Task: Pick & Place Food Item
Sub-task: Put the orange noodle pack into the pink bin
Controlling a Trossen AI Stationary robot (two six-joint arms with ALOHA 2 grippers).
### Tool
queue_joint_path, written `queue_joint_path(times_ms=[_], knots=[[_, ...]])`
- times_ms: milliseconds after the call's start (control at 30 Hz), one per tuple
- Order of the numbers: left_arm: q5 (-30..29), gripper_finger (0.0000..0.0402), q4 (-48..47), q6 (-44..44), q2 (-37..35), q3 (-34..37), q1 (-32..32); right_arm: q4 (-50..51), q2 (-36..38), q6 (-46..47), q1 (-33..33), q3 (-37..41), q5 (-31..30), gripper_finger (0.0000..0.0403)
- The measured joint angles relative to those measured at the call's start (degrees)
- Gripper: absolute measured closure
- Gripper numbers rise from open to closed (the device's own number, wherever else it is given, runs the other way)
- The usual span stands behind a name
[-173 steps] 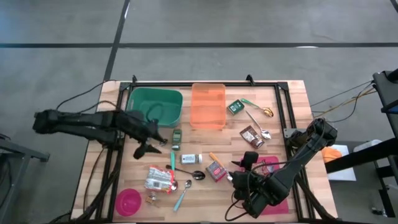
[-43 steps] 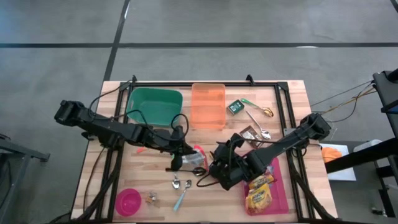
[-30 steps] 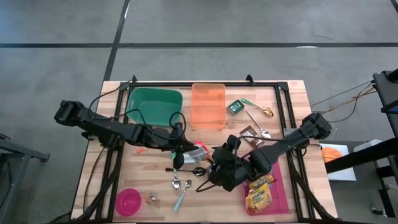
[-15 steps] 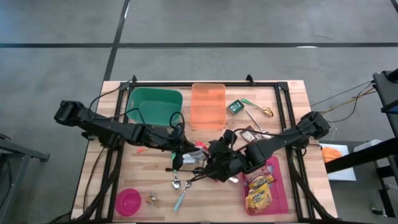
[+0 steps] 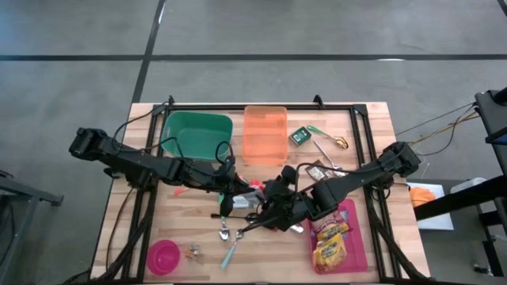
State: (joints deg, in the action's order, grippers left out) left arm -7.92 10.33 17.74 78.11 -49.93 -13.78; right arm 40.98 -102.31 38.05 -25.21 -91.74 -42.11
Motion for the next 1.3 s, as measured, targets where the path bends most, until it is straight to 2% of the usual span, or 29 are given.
queue_joint_path(times_ms=[133, 233, 600, 1067, 1167, 1300], knots=[[0.02, 0.0401, 0.52, 0.02, -0.02, 0.00, 0.00, -1.64, -0.05, -1.62, 0.00, 0.04, 0.19, 0.0184], [0.02, 0.0401, 0.48, 0.02, -0.02, 0.00, 0.00, -2.29, -0.05, -2.50, 0.00, 0.06, 0.17, 0.0203], [0.02, 0.0401, 0.39, 0.02, -0.02, 0.00, -0.02, -2.61, -0.05, -5.54, 0.00, 0.06, 0.17, 0.0384], [0.00, 0.0398, 0.99, 0.07, -0.02, 0.00, -0.04, -2.43, -0.05, -6.33, 0.00, 0.06, 0.61, 0.0394], [-0.02, 0.0374, 1.37, 0.21, -0.02, 0.02, -0.04, -2.21, -0.05, -6.54, 0.00, 0.06, 0.63, 0.0394], [0.00, 0.0316, 1.65, 0.16, -0.02, 0.02, -0.04, -2.19, -0.05, -6.59, 0.00, 0.06, 1.70, 0.0395]])
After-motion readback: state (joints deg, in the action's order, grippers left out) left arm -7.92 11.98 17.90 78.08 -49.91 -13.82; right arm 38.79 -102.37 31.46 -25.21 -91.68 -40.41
